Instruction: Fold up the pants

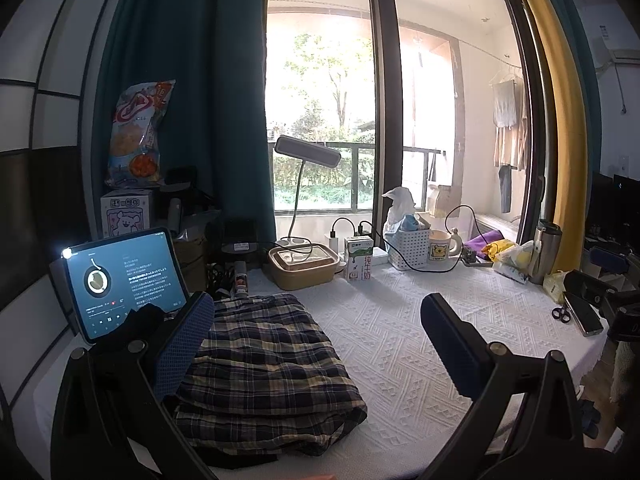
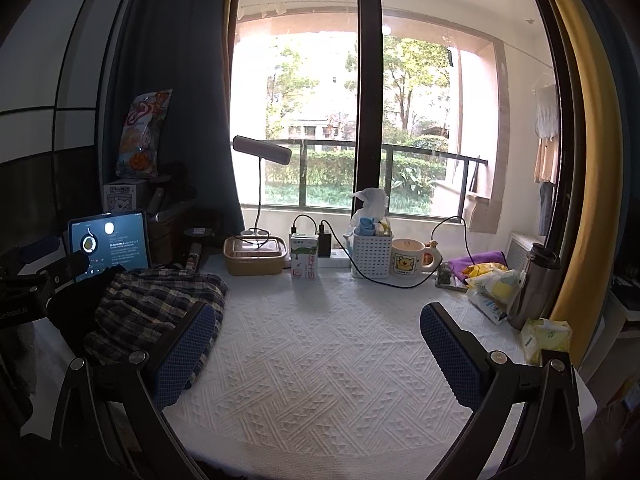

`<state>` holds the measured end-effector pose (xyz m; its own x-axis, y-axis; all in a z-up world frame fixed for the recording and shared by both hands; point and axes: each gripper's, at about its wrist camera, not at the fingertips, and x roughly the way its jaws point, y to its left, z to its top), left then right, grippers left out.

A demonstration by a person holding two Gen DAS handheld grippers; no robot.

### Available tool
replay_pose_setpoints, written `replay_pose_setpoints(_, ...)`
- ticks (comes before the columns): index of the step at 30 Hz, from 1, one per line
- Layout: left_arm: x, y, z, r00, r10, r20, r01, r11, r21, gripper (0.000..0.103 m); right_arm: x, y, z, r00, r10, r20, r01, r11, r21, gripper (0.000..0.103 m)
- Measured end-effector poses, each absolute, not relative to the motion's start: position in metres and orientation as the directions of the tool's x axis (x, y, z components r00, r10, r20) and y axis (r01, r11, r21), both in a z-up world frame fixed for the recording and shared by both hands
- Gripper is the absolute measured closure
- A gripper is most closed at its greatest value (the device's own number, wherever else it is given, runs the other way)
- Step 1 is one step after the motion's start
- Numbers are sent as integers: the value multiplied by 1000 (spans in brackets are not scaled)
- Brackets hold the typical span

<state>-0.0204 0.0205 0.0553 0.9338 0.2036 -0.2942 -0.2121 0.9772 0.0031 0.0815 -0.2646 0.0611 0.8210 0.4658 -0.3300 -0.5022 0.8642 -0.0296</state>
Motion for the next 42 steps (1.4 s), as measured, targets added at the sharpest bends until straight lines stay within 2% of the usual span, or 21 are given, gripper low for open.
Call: replay_pose_setpoints(42,-23,19,56,927,221,-303,-230,973,7,1,82,-269,61,808,487,-333,-527,849,-37,0)
